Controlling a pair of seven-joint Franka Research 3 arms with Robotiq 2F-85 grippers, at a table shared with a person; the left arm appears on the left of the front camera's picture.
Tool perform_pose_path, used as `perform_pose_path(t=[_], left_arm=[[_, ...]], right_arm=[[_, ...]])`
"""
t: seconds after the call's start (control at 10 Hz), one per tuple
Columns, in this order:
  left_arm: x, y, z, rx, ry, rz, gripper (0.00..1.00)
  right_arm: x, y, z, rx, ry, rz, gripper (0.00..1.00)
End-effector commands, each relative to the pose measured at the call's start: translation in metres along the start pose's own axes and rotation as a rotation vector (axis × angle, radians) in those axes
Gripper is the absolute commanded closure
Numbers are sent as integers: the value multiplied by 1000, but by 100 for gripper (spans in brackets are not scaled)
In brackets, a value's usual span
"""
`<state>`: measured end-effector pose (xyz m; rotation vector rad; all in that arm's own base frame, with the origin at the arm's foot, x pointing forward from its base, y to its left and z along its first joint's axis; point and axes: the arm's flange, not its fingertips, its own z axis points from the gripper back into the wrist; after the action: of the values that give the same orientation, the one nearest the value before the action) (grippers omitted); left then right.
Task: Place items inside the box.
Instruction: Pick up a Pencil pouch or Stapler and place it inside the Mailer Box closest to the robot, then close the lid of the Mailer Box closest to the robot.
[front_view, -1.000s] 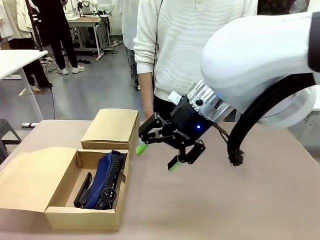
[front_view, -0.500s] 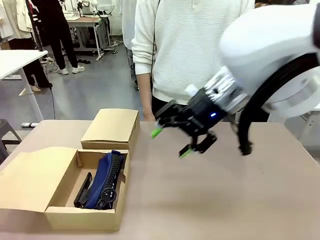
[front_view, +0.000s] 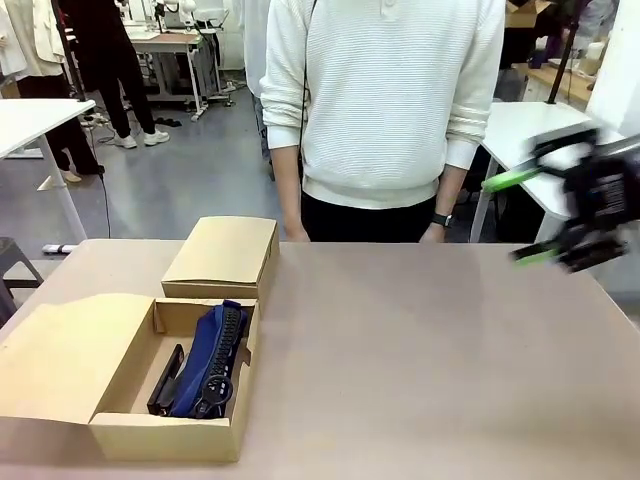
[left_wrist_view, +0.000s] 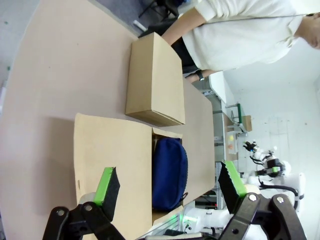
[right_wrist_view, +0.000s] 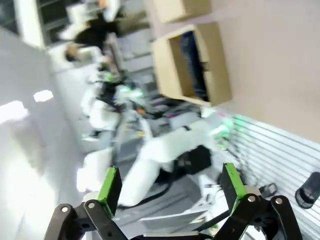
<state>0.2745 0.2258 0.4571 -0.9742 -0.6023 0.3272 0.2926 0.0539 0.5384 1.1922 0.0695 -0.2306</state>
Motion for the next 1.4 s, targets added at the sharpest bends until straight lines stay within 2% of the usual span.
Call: perform_pose_path(t=[0.0, 0.2, 0.3, 0.5, 0.6, 1.3], left_arm=[[0, 0, -1, -23, -12, -16, 0], [0, 0, -1, -23, -12, -16, 0], [0, 0, -1, -23, -12, -16, 0], [0, 0, -1, -23, -12, -16, 0], [0, 0, -1, -23, -12, -16, 0], [0, 0, -1, -23, -12, -16, 0]], right_arm=[[-18, -73, 71, 352, 34, -8, 0], [-21, -128, 109, 622, -51, -73, 0], [-15, -144, 108, 647, -70, -119, 0], [4, -142, 93, 531, -97, -183, 0], [8, -133, 179, 641, -88, -149, 0], [8, -133, 179, 641, -88, -149, 0]])
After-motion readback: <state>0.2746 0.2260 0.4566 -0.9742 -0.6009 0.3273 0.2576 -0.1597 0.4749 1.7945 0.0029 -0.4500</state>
